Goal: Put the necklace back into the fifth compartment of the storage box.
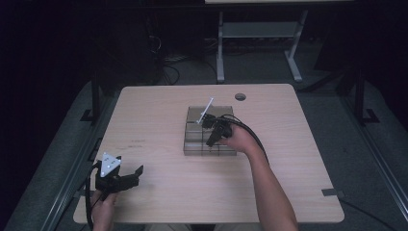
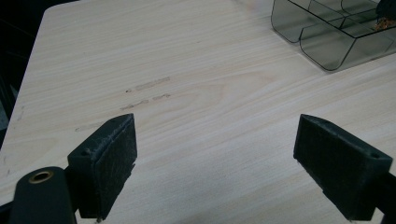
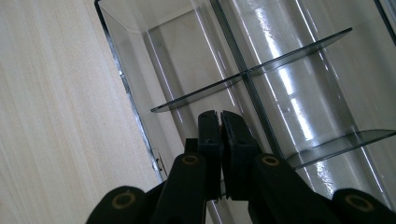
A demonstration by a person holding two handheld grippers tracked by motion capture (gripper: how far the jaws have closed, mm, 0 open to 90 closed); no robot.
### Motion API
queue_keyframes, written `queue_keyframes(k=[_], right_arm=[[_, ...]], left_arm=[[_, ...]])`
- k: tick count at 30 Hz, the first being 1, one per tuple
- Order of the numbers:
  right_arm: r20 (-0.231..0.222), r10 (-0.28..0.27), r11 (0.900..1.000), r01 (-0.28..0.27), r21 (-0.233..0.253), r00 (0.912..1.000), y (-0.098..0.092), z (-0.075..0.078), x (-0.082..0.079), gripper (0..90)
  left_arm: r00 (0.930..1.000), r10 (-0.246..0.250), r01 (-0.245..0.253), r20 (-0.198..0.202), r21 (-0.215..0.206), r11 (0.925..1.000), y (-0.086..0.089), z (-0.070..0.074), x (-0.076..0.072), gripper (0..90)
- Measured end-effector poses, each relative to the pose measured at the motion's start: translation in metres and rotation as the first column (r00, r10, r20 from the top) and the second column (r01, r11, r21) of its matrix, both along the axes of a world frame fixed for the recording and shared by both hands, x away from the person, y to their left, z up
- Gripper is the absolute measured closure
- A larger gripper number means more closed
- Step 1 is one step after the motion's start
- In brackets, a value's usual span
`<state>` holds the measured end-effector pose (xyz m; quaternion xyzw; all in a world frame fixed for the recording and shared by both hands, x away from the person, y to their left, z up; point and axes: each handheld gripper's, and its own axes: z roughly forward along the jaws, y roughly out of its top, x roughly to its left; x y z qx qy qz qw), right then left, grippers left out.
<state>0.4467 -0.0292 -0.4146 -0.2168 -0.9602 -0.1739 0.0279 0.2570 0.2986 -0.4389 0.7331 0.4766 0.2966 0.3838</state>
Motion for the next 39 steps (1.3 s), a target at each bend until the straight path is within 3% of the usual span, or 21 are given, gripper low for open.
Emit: queue_keyframes(k=[29, 39], right_arm=[[-0.017, -0.013, 1.000, 0.013, -0.016, 0.9998, 0.002, -0.014, 0.006, 86.6], [-0.015, -0.023, 1.000, 0.024, 0.005, 0.9996, -0.002, -0.012, 0.007, 82.3]], left_arm=[[1.0000, 0.004, -0.004, -0.003, -0.001, 1.0000, -0.001, 0.000, 0.000, 13.0], [1.0000, 0.001, -0.001, -0.005, 0.002, 1.0000, -0.001, -0.001, 0.000, 13.0]])
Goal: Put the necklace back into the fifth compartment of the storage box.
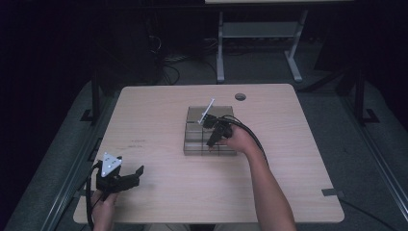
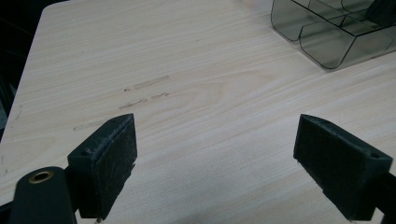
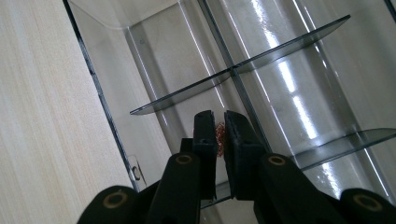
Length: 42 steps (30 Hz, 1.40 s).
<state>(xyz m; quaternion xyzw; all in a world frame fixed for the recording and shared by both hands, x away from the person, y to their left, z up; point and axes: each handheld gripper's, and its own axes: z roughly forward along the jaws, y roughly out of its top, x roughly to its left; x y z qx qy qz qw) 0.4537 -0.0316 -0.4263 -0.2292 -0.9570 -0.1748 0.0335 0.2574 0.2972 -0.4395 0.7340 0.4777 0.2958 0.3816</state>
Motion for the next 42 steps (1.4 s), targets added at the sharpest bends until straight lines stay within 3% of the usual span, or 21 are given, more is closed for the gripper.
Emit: queue_keyframes(k=[9, 16, 42], right_arm=[[0.014, 0.018, 1.000, -0.018, 0.021, 0.9997, -0.001, 0.009, -0.003, 80.1], [0.037, 0.028, 0.997, -0.031, 0.070, 0.9989, -0.003, 0.023, -0.005, 78.4], [0.042, 0.026, 0.999, -0.028, 0.041, 0.9988, -0.011, 0.032, -0.014, 68.6]], left_arm=[[1.0000, 0.004, -0.004, -0.002, -0.002, 1.0000, -0.001, 0.000, 0.001, 13.0], [0.9999, 0.009, -0.009, -0.007, 0.003, 1.0000, 0.000, 0.000, 0.002, 13.0], [1.0000, 0.005, -0.005, 0.001, 0.006, 1.0000, 0.001, 0.000, 0.000, 13.0]])
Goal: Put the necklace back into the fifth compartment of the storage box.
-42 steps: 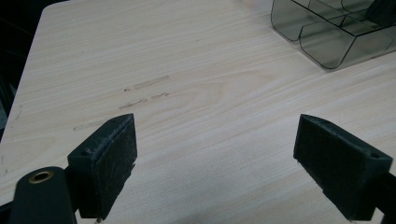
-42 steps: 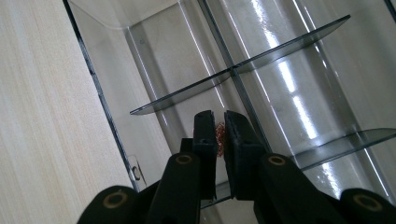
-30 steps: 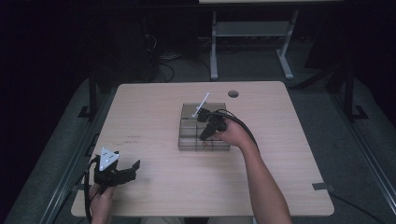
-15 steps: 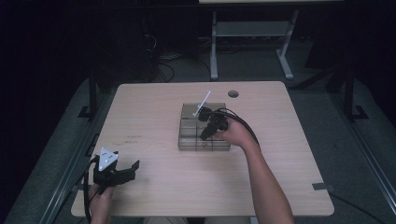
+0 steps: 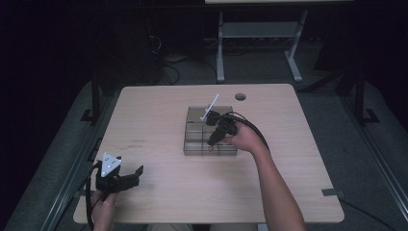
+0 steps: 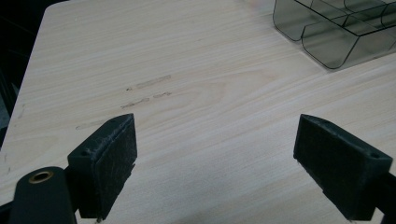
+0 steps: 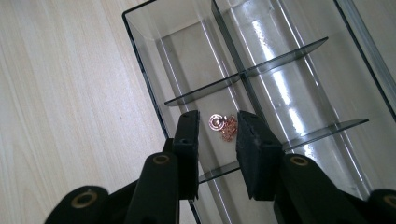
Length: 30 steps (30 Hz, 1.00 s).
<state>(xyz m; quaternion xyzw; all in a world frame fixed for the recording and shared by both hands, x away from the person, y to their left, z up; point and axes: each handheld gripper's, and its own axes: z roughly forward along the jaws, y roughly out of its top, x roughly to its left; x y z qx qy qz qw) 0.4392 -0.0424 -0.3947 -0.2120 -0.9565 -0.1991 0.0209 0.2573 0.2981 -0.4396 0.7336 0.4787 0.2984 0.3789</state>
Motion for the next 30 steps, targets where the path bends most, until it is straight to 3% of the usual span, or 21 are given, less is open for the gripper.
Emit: queue_keyframes(k=[30], right_arm=[[0.034, -0.017, 0.999, 0.016, 0.046, 0.9993, -0.023, 0.014, -0.016, 58.2]], left_arm=[[1.0000, -0.003, 0.003, 0.002, -0.004, 1.0000, -0.002, 0.000, -0.001, 13.0]])
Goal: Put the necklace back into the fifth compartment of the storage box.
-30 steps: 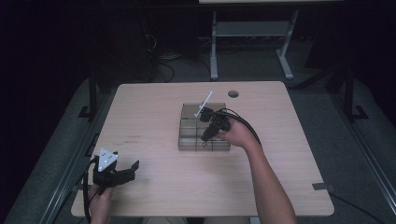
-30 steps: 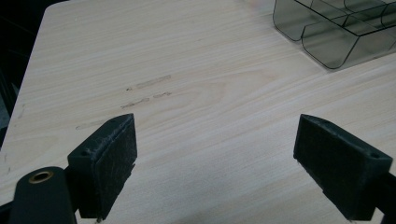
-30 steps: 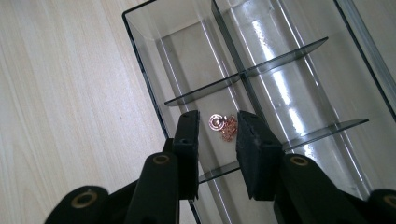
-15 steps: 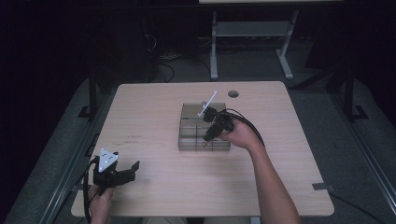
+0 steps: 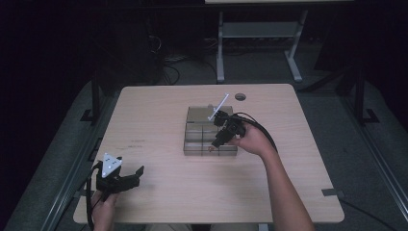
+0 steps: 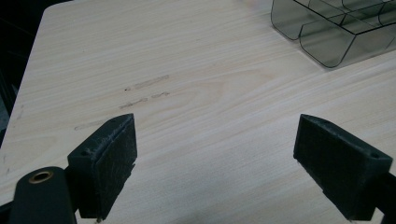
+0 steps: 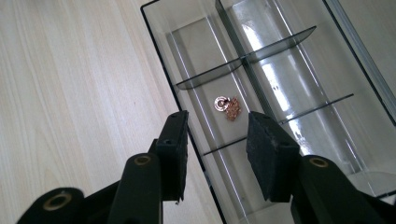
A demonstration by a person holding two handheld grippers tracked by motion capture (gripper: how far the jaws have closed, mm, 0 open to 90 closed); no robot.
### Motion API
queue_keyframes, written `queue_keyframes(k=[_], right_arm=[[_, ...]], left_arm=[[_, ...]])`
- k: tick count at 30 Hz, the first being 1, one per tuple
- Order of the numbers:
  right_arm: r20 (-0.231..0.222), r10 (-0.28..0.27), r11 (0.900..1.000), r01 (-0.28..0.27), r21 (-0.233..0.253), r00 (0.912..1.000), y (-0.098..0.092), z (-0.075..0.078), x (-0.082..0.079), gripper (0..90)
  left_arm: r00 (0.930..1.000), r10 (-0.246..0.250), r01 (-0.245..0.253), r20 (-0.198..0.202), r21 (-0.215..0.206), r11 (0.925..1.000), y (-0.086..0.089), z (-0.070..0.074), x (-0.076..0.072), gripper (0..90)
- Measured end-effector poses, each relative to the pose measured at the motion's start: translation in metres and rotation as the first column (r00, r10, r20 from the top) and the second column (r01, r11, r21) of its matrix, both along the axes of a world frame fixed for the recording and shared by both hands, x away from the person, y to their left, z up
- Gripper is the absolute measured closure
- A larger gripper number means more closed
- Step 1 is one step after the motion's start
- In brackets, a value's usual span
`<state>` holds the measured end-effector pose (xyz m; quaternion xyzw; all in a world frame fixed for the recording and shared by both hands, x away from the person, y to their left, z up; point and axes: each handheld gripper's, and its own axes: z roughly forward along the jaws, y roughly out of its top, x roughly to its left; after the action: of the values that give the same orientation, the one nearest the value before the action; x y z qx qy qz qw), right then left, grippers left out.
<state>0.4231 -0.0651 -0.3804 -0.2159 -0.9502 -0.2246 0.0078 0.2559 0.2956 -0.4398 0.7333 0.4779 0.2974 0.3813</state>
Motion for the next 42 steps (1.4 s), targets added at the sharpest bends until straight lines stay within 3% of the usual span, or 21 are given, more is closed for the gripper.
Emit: queue_keyframes(k=[14, 30, 42], right_arm=[[0.007, 0.013, 1.000, -0.013, 0.016, 0.9999, -0.012, 0.005, -0.012, 53.7], [0.029, -0.014, 0.999, 0.013, 0.046, 0.9995, -0.035, 0.005, -0.022, 49.6], [0.026, -0.028, 0.999, 0.027, 0.042, 0.9993, -0.046, 0.003, -0.029, 46.1]], left_arm=[[1.0000, 0.000, 0.000, -0.002, 0.008, 1.0000, 0.000, 0.000, 0.000, 13.0], [1.0000, 0.002, -0.002, -0.006, 0.011, 0.9999, -0.001, -0.001, 0.000, 13.0], [1.0000, -0.001, 0.001, -0.005, 0.012, 0.9999, -0.002, -0.001, 0.000, 13.0]])
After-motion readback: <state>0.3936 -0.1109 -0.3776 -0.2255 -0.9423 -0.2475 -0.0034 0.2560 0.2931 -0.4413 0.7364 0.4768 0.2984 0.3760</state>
